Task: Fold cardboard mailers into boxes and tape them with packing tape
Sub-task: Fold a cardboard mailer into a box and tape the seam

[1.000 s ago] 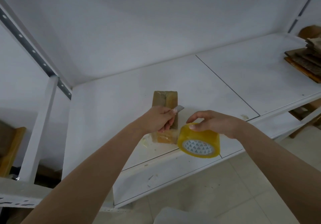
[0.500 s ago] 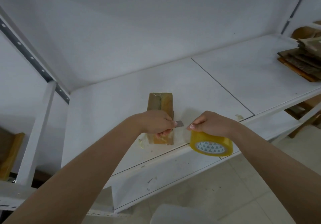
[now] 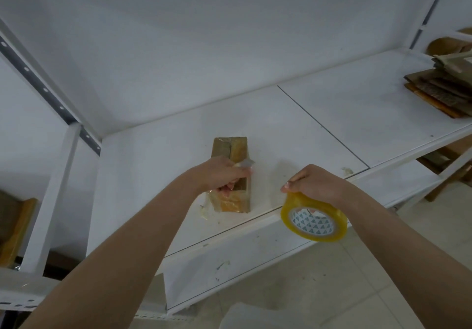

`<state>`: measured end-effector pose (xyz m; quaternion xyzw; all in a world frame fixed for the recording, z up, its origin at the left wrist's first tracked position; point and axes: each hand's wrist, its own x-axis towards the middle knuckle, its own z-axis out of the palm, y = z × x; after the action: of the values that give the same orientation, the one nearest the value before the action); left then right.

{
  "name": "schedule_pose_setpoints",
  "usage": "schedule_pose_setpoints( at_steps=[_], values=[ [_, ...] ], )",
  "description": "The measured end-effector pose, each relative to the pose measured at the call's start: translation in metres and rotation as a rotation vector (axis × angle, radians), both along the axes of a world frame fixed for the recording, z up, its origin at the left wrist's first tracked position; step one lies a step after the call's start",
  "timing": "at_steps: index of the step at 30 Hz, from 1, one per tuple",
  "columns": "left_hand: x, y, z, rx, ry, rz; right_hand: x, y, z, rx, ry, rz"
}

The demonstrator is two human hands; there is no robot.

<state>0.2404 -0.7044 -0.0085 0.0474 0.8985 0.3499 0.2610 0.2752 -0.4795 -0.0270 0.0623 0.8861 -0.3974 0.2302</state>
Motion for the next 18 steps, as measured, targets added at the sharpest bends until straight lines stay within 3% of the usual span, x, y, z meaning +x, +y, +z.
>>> schedule_pose_setpoints(
  at_steps=[2,5,9,13,18],
  values=[
    [-0.002,0.006,-0.01,-0.14,0.136,0.029,0.001,0.003,-0.002,0.005,-0.011,-0.013],
    [0.004,0.024,-0.018,-0.536,0.335,-0.13,0.001,0.009,-0.001,0.004,0.0,-0.03],
    [0.009,0.032,-0.019,-0.644,0.38,-0.087,0.003,0.016,0.007,-0.037,0.079,-0.018],
    [0.007,0.023,-0.009,-0.423,0.31,-0.097,0.006,0.022,0.016,-0.156,0.128,-0.022],
    [0.02,0.018,0.001,0.26,0.319,0.304,0.005,0.022,0.022,-0.254,0.197,-0.008]
  ],
)
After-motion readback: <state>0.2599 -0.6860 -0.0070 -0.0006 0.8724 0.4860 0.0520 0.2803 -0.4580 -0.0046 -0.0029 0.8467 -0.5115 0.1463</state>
